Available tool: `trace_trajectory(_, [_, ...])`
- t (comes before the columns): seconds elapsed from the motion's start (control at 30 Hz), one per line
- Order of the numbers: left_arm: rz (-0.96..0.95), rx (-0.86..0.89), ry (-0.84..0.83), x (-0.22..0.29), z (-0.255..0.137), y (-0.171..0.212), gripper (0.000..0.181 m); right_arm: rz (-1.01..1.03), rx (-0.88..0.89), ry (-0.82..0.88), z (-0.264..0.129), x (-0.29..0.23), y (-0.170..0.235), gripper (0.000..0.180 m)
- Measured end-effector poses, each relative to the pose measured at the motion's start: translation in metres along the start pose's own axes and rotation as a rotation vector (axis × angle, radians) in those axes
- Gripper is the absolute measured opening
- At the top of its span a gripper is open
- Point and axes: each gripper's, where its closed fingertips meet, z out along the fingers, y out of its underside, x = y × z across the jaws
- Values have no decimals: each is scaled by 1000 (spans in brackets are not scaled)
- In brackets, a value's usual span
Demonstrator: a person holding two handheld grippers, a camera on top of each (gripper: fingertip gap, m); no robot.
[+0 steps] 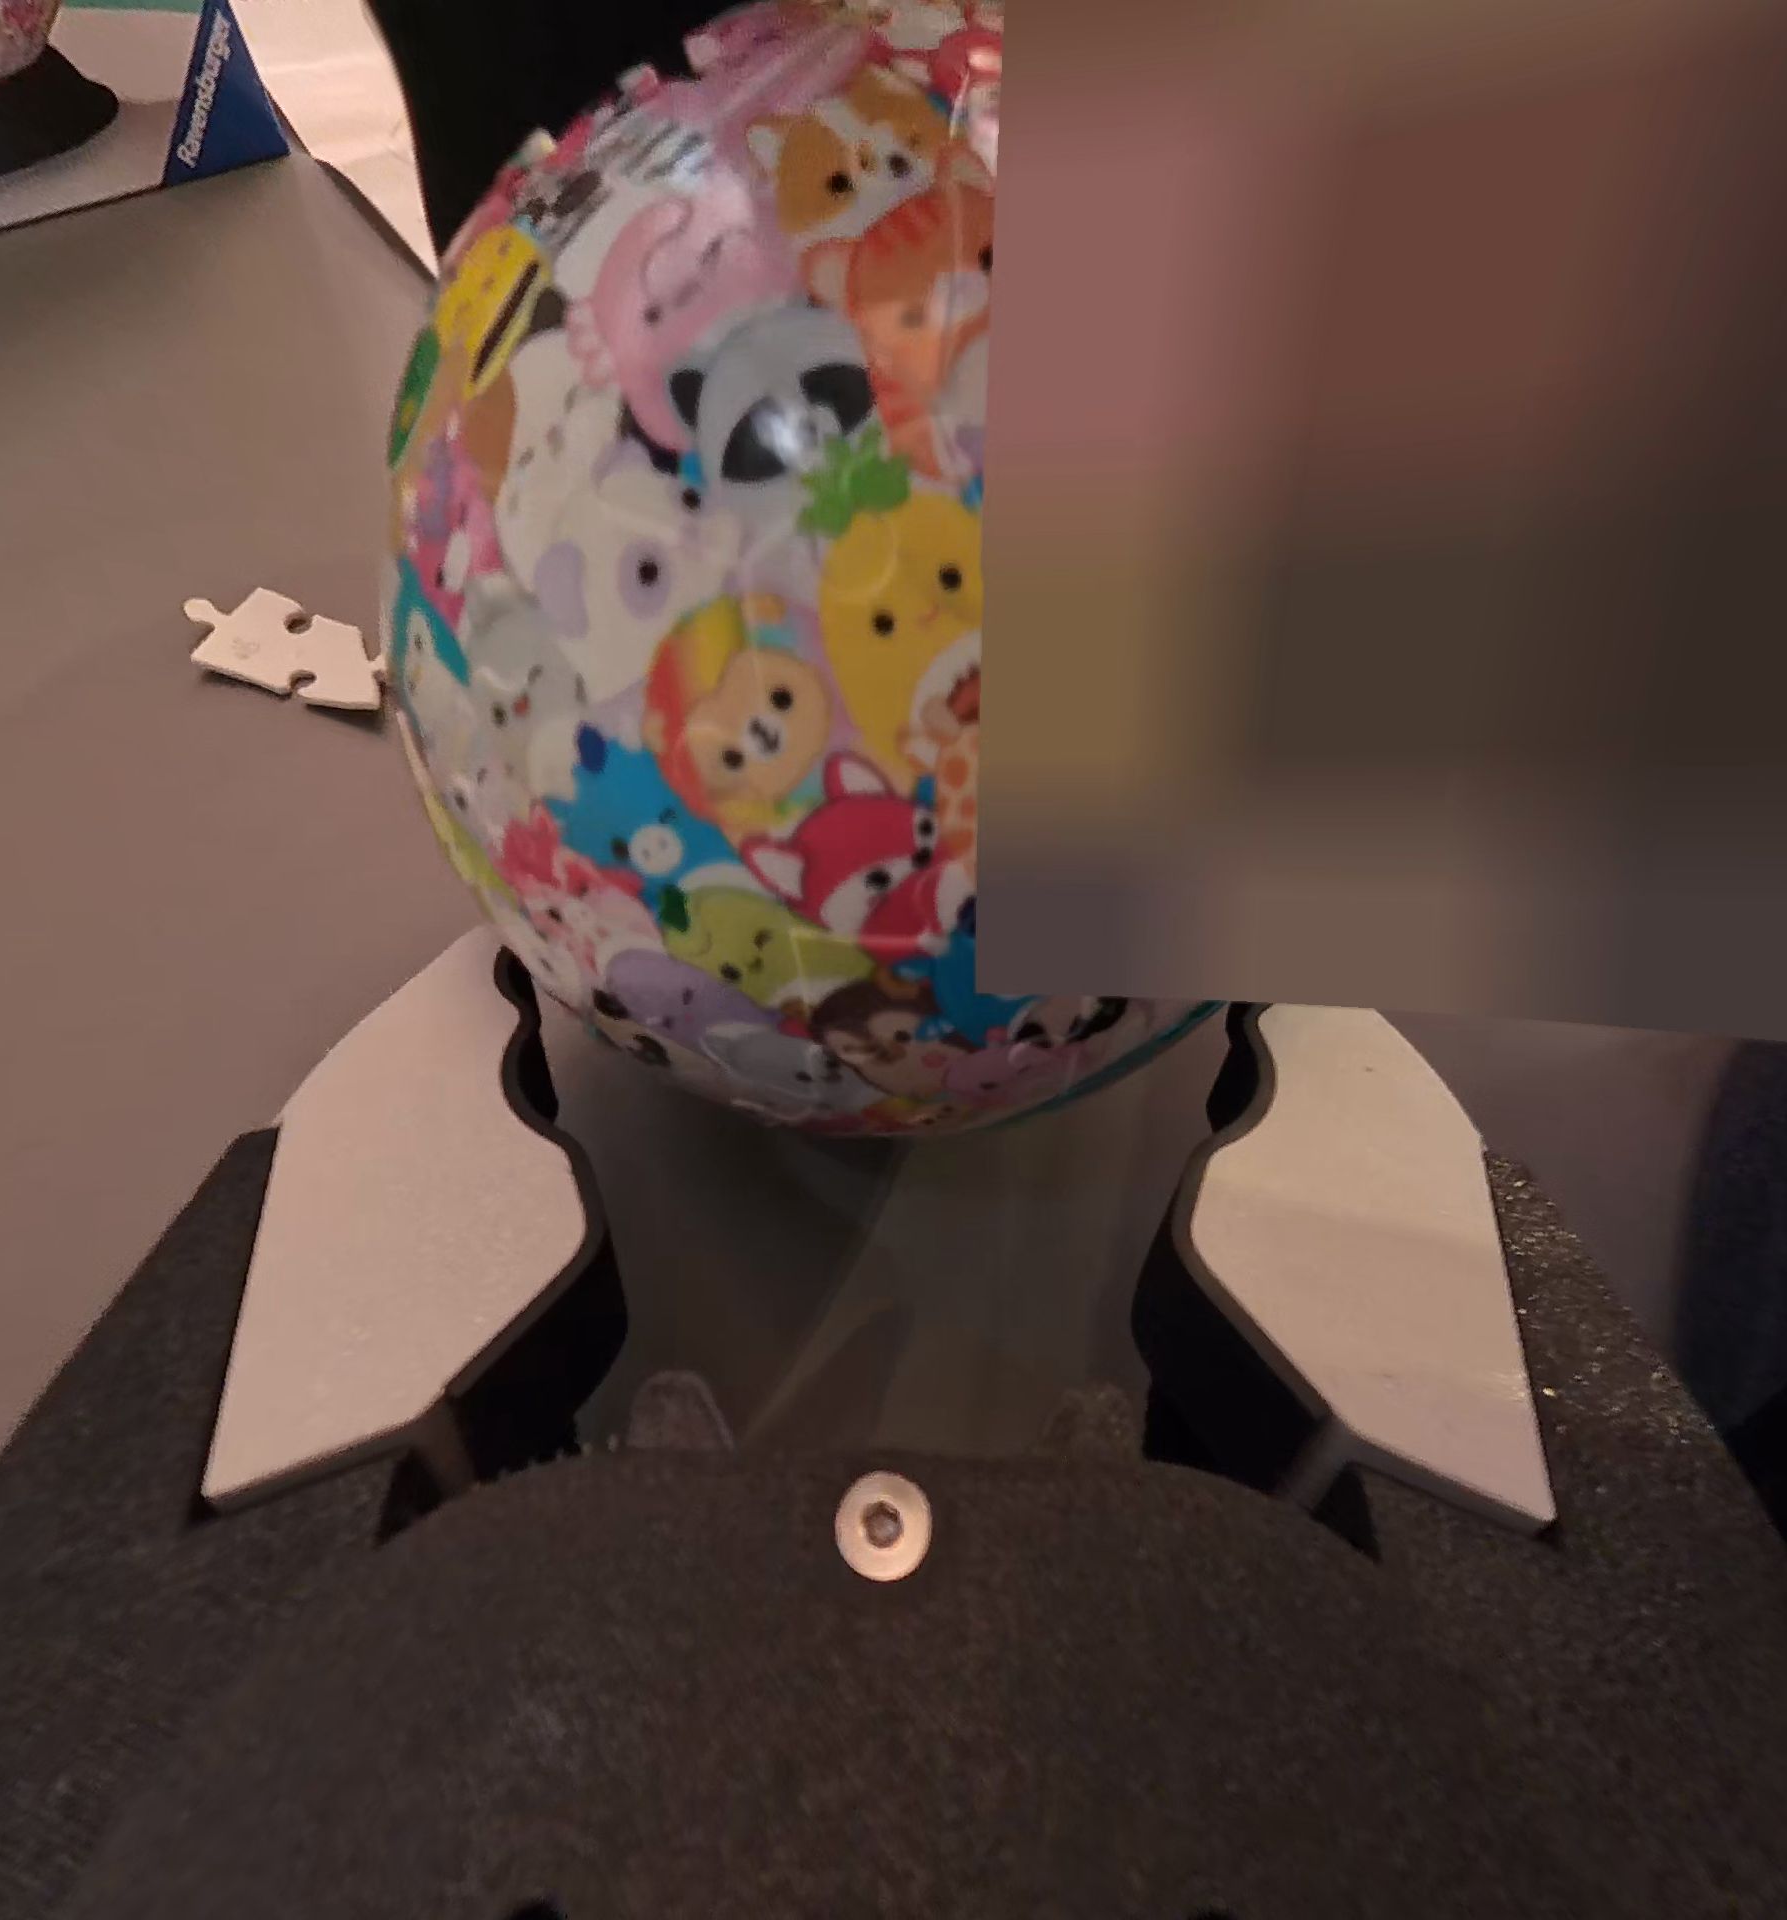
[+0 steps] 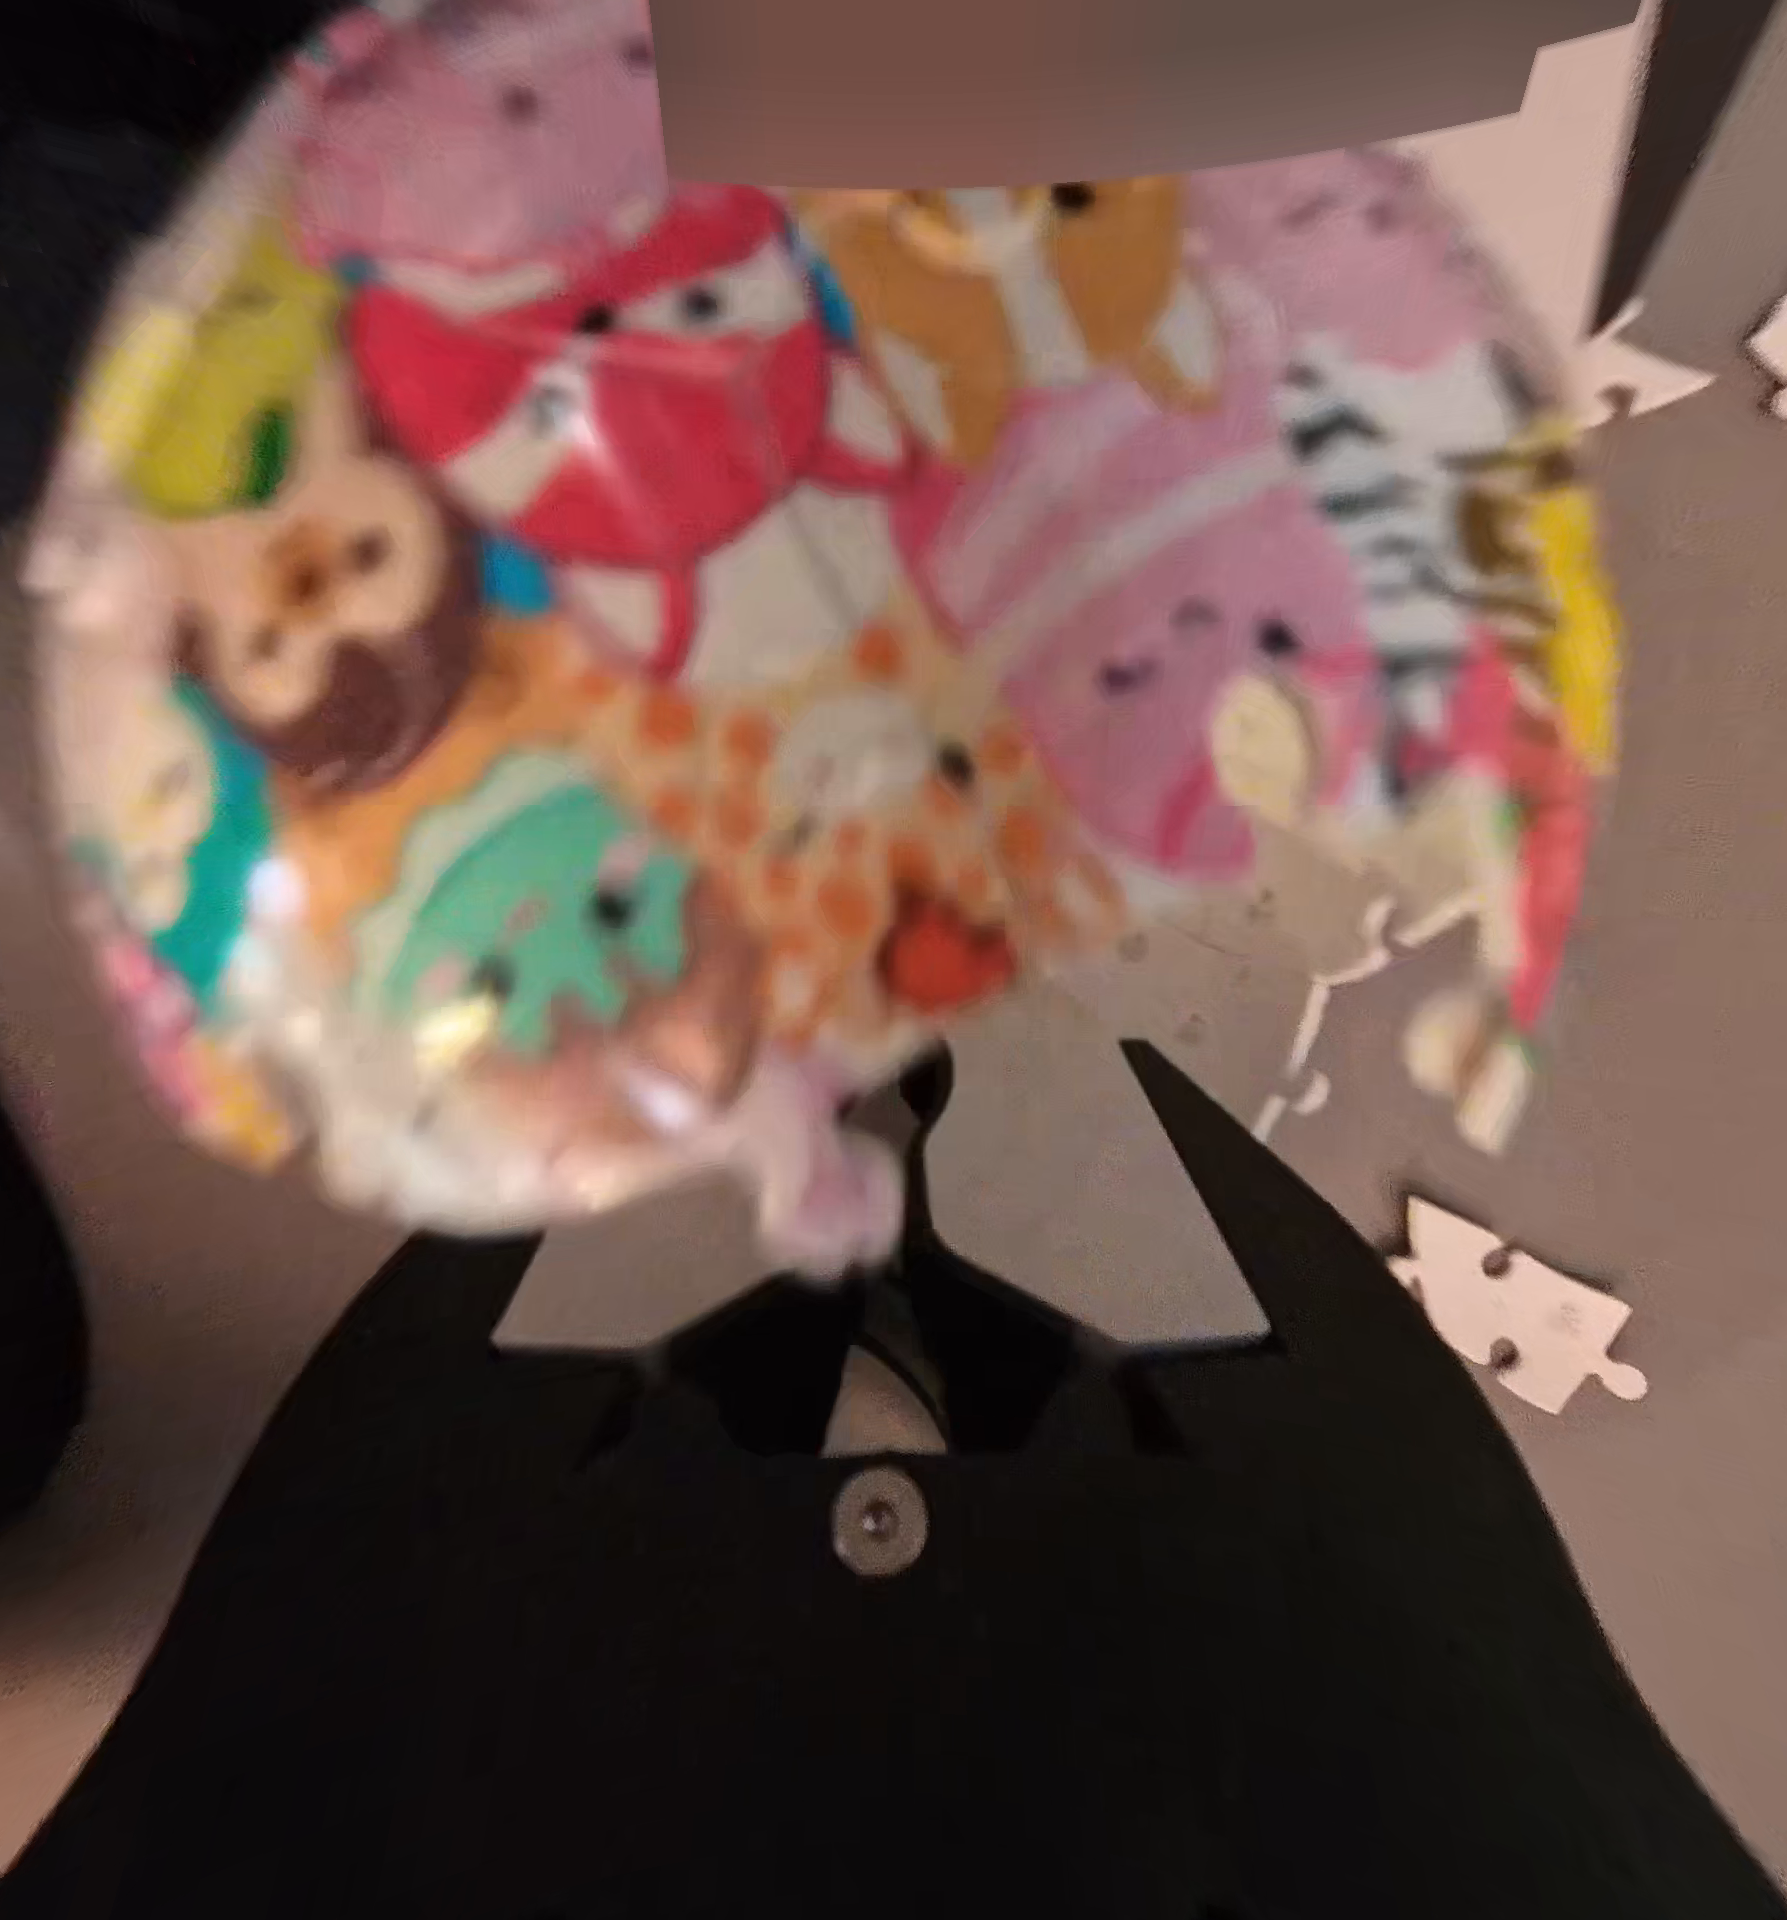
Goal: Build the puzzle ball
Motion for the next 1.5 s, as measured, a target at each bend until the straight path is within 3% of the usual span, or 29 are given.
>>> trace_trajectory(0.03, [-4,-1,1,0,0,1,124,10,24,15,-5,2,-3,1])
trace_trajectory(0.27, [-25,-19,-7,-4,-4,10,124,162,47,146,-34,16,3,1])
trace_trajectory(0.4, [-40,-39,-3,-3,-8,18,124,408,92,202,-55,19,4,1])
trace_trajectory(0.63, [-54,-42,41,5,-20,29,122,899,374,168,-79,20,-17,7])
trace_trajectory(0.87, [-60,-58,91,12,-32,40,120,1193,207,117,-58,16,-12,29])
trace_trajectory(1.27, [-63,-56,136,19,-36,42,119,1425,-171,126,-27,6,-7,33])
trace_trajectory(1.5, [-44,-36,147,22,-39,40,117,1487,-270,33,-15,-3,-9,19])
